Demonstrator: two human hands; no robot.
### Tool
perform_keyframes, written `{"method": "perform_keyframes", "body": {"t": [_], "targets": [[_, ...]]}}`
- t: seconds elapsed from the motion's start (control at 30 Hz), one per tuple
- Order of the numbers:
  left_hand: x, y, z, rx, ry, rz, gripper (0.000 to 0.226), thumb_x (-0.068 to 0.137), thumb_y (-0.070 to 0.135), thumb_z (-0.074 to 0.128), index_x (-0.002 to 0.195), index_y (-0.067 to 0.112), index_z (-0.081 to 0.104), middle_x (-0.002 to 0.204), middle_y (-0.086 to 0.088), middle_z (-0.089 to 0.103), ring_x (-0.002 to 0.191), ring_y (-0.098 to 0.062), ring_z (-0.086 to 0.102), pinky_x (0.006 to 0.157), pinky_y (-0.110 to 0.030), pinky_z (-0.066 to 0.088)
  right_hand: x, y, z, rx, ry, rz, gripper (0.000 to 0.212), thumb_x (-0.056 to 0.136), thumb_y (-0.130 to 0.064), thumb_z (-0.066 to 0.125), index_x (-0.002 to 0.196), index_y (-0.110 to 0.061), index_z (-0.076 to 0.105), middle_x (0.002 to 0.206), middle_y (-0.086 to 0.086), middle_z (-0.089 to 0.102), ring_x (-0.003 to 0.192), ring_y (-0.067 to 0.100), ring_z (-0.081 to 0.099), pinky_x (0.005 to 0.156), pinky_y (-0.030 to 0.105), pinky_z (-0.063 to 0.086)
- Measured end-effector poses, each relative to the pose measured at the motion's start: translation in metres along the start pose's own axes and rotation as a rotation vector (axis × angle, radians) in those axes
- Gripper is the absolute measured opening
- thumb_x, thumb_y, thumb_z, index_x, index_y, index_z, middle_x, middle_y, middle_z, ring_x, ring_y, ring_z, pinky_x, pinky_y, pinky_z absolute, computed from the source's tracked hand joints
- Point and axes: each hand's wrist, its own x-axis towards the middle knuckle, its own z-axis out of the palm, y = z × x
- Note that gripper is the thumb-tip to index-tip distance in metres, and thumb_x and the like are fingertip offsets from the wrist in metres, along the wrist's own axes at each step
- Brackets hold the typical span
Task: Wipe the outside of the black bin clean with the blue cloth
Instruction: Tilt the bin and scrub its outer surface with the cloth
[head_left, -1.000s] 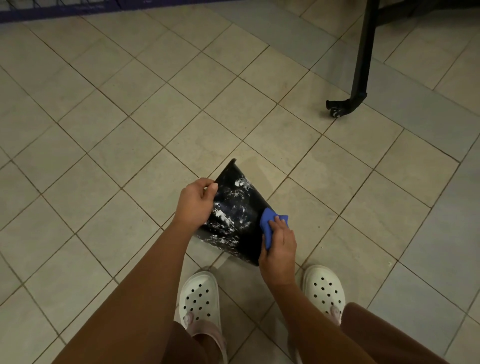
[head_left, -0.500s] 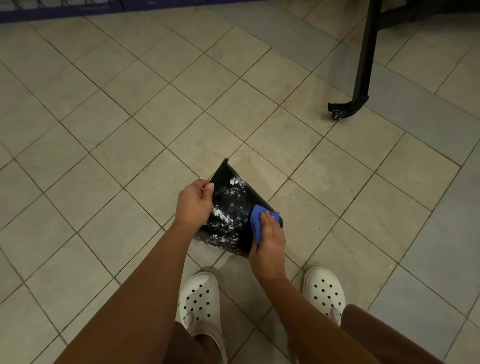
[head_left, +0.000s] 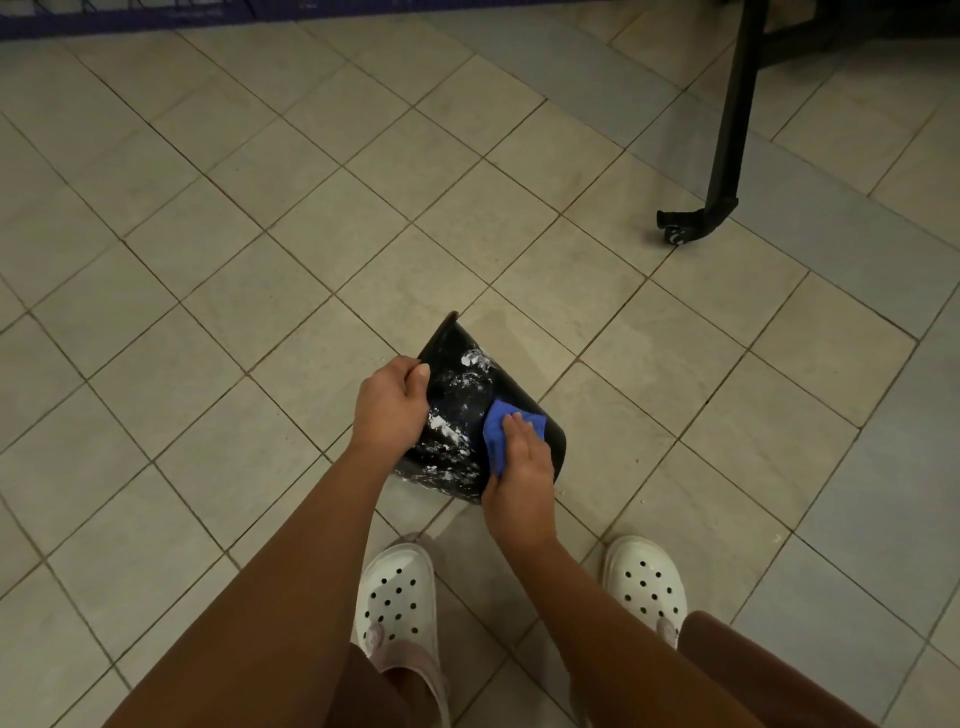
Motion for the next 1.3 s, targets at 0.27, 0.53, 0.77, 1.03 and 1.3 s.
{"method": "perform_keyframes", "body": {"t": [0.27, 0.53, 0.77, 1.03, 1.3], "targets": [[-0.003, 0.002, 0.001, 0.021, -0.033, 0.067, 0.032, 0.103, 0.022, 0.046, 0.123, 0.002, 0.063, 0.103, -0.017, 0.069, 0.097, -0.029, 0.064, 0.079, -0.028, 0.044, 0.032, -0.013, -0.005, 0.045, -0.141, -0.187, 0.068, 0.077, 0.015, 0.057, 0.139, -0.003, 0.038, 0.145, 0.014, 0.038, 0.138, 0.028, 0.028, 0.115, 0.045, 0.021], [-0.003, -0.003, 0.0, 0.005, -0.003, 0.033, 0.031, 0.102, 0.023, 0.047, 0.118, 0.004, 0.064, 0.099, -0.016, 0.069, 0.092, -0.028, 0.063, 0.078, -0.03, 0.046, 0.014, -0.006, -0.006, 0.064, -0.089, -0.009, 0.061, 0.081, 0.011, 0.054, 0.137, -0.006, 0.041, 0.141, 0.014, 0.043, 0.133, 0.029, 0.035, 0.11, 0.046, 0.03], [-0.004, 0.001, 0.002, -0.026, -0.006, 0.034, 0.03, 0.103, 0.022, 0.047, 0.118, 0.003, 0.064, 0.098, -0.015, 0.069, 0.089, -0.024, 0.062, 0.076, -0.026, 0.043, 0.043, -0.006, -0.008, 0.038, -0.166, -0.102, 0.059, 0.082, 0.009, 0.056, 0.138, -0.002, 0.039, 0.142, 0.016, 0.042, 0.134, 0.031, 0.035, 0.112, 0.043, 0.028], [-0.004, -0.003, -0.001, 0.023, -0.023, 0.024, 0.028, 0.102, 0.022, 0.047, 0.112, 0.004, 0.065, 0.091, -0.015, 0.069, 0.084, -0.026, 0.062, 0.073, -0.028, 0.042, 0.025, -0.013, -0.005, 0.022, -0.176, -0.126, 0.064, 0.078, 0.012, 0.057, 0.137, -0.005, 0.042, 0.143, 0.013, 0.041, 0.137, 0.028, 0.032, 0.112, 0.046, 0.026], [-0.007, -0.003, 0.0, -0.051, 0.053, -0.062, 0.026, 0.102, 0.022, 0.048, 0.105, 0.004, 0.067, 0.088, -0.01, 0.066, 0.083, -0.022, 0.059, 0.069, -0.026, 0.039, 0.038, 0.0, -0.013, -0.027, -0.205, -0.023, 0.054, 0.09, -0.006, 0.054, 0.141, -0.007, 0.035, 0.141, 0.014, 0.043, 0.133, 0.027, 0.036, 0.113, 0.037, 0.026]]}}
